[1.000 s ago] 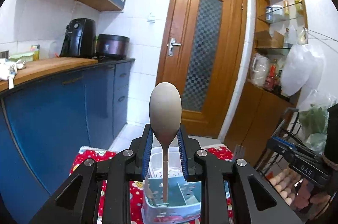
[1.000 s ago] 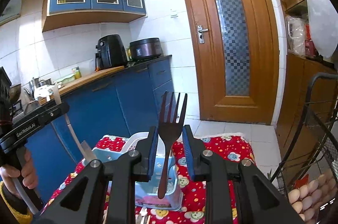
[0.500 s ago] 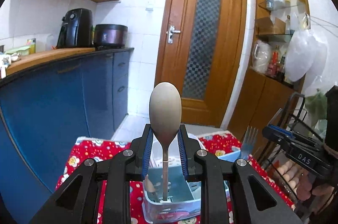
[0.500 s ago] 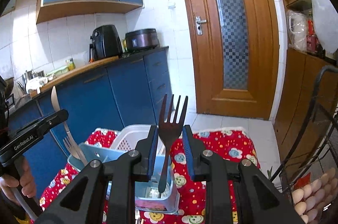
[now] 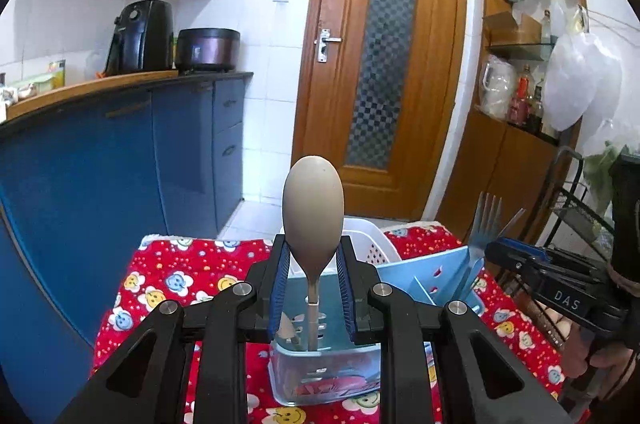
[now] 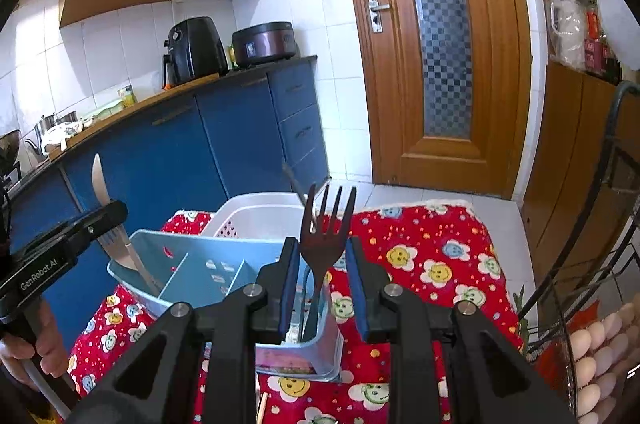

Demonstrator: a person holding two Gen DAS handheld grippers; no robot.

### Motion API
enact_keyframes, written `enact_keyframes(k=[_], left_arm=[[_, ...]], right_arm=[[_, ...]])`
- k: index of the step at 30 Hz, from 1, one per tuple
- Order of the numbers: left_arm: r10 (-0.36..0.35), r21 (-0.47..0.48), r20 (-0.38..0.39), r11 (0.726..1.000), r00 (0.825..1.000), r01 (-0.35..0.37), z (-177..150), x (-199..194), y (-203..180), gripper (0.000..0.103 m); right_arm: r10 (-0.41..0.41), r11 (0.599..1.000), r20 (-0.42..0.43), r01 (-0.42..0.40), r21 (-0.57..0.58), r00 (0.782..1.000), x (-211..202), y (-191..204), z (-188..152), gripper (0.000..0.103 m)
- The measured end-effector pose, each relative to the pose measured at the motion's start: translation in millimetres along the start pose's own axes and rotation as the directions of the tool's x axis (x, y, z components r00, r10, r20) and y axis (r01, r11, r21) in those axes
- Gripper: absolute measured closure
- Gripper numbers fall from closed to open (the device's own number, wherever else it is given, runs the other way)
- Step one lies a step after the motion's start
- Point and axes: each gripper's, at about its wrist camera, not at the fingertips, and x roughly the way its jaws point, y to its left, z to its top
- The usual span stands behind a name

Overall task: Organize utensils
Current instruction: 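Open the left tool to drop the spoon into the box while the right tool drops the fork, then move both open tools back down toward the remaining utensils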

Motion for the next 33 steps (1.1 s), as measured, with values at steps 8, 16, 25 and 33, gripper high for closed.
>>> enact_keyframes(k=[8,16,25,33], left_arm=[[0.008,0.003,-0.015,1.000,1.000,-0.008,1.0,-0.6,-2.5,0.078],[-0.004,0.005,-0.014,1.000,1.000,0.004,2.0,-11.2,-5.7,0.062],[-0.021,-0.014,-0.011,1.000,1.000,0.021,4.6,-30.8,-4.9,0.061],[-0.026,-0.013,-0.018,1.000,1.000,0.026,1.8,-44.8,-4.9,0.061]], right_arm=[[0.022,1.000,-0.009,-0.022,0.020,1.000,0.0,-0.1,-1.0,0.071],[0.049,0.998,0.017,-0.050,0.038,0.999,-14.6,2.0,0.9,0.057],[0.074,0.997,0.065,-0.076,0.025,0.995,-36.6,10.1,4.2,0.045],[0.098,0.995,0.090,-0.100,0.020,0.991,-49.0,15.5,4.6,0.036]])
